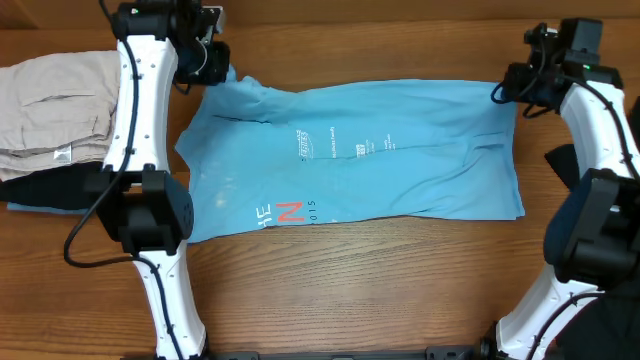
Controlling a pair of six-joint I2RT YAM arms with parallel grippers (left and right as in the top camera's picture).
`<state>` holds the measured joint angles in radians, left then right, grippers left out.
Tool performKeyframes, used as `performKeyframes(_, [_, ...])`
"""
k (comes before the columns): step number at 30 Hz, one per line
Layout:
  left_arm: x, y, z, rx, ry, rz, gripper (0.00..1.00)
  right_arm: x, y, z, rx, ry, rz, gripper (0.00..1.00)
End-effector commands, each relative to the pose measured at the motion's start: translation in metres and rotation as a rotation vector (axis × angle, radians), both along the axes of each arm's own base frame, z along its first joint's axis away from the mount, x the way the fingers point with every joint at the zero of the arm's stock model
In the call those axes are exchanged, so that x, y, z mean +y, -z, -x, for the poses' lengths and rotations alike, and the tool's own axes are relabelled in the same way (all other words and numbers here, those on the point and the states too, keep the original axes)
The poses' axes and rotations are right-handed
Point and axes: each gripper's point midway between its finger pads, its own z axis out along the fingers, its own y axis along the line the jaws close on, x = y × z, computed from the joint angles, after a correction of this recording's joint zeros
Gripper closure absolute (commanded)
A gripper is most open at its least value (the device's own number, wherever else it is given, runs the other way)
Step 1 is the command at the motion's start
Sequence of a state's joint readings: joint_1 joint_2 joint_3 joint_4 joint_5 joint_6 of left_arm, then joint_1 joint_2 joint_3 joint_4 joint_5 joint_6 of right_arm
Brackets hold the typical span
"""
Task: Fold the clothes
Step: 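Lift the top edge with both grippers and fold it down toward the bottom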
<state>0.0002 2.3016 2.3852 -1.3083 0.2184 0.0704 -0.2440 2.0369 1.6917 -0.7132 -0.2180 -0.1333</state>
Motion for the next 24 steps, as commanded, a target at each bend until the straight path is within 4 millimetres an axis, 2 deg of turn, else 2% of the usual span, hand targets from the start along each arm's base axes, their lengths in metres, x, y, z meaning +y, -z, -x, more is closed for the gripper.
performKeyframes(1, [0.02,-0.025,0.019,0.021,-0.144,-0.044,0.96,0.004,-0.033,0.012,-0.041,-0.042,-0.018,0.96])
performKeyframes(7, [0.031,-0.016,0.059,0.201,-0.276,-0.061,0.96,0.014,-0.02,0.042,0.09,-0.072,-0.037,0.96])
performKeyframes(9, [0.044,-0.013,0.077,0.272,-0.363,-0.125,0.96,0.018,-0.014,0.059,0.162,-0.072,-0.059,0.96])
performKeyframes(11, [0.044,-0.012,0.089,0.325,-0.378,-0.131,0.96,0.021,-0.01,0.07,0.216,-0.05,-0.085,0.96])
performKeyframes(15, [0.043,-0.001,0.1,0.389,-0.429,-0.13,0.96,0.024,-0.001,0.096,0.339,0.008,-0.122,0.96])
performKeyframes(19, [0.042,0.038,0.128,0.555,-0.421,-0.165,0.96,0.002,0.008,0.128,0.493,0.194,-0.04,0.96])
performKeyframes(24, [0.046,0.091,0.165,0.72,-0.411,-0.225,0.96,-0.001,0.015,0.159,0.625,0.305,-0.025,0.96])
